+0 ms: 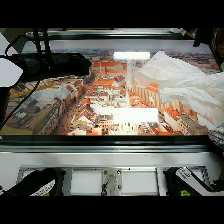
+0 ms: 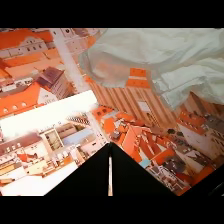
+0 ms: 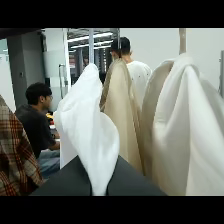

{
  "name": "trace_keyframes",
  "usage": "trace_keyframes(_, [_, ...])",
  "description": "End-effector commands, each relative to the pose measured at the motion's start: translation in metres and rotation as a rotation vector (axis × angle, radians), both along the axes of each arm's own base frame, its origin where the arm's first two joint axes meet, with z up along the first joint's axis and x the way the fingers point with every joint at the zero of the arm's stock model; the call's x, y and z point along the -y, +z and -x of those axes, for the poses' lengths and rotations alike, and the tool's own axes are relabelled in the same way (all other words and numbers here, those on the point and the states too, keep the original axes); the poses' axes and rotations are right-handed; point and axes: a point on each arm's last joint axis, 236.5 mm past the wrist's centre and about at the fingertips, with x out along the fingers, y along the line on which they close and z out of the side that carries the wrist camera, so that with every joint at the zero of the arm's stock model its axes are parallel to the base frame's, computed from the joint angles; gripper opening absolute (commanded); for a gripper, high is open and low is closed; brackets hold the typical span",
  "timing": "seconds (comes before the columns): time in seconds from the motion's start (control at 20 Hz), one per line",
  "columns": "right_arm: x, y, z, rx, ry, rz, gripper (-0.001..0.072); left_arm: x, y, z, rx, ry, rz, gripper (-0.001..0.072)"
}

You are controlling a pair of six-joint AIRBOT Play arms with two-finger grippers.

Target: Fold the clothes and pants, and hang the long-sleeved shirts on hangers.

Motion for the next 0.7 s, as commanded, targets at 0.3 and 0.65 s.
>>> trace_keyframes(0.3, [-0.031,0.034,0.085,0.081,-0.239,0.05,0.0008,0.0,0.003,-0.003,0.024,-0.002,-0.003,0.0014])
trace_keyframes(0.65, [-0.056,0.008,0.134,0.157,-0.32,-0.05,0.0008,0.0,0.003,-0.002,0.04,-0.02,-0.023,0.0014])
